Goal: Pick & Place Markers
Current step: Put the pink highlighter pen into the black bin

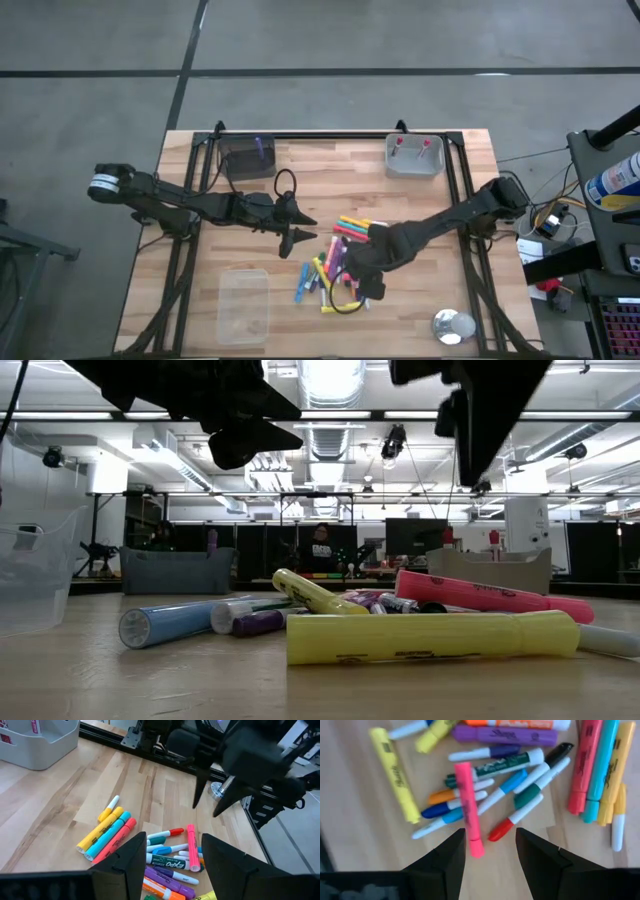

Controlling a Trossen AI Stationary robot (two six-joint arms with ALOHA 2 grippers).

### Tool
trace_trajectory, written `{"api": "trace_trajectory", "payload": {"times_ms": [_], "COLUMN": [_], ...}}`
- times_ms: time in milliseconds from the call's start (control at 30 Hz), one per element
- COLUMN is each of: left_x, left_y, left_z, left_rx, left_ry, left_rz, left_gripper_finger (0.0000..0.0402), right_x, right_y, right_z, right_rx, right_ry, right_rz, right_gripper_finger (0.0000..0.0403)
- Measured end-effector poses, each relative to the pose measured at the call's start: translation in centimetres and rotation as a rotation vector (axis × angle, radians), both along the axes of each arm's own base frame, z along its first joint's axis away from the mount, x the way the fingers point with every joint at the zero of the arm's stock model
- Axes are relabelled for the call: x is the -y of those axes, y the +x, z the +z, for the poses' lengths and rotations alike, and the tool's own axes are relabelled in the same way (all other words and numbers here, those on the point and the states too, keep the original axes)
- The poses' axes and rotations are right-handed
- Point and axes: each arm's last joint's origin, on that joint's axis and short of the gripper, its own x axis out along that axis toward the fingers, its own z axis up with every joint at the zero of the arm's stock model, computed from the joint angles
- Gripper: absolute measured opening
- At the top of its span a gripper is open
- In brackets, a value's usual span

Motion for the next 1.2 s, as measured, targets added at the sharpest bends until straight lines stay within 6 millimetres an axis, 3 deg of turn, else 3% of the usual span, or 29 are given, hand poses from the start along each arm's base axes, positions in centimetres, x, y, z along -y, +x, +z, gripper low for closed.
{"api": "trace_trajectory", "payload": {"times_ms": [333,1200], "left_x": [0.0,0.1], "left_y": [0.0,0.1], "left_z": [0.0,0.2], "left_rx": [0.0,0.023], "left_ry": [0.0,-0.015], "left_rz": [0.0,-0.04], "left_gripper_finger": [0.0183,0.0183], "right_x": [-0.8,-1.9], "right_y": [-0.8,-2.7], "right_z": [-3.7,-8.7], "right_rx": [0.025,0.094], "right_ry": [-0.001,0.046], "right_rz": [0.027,0.019], "right_gripper_finger": [0.0171,0.0165]}}
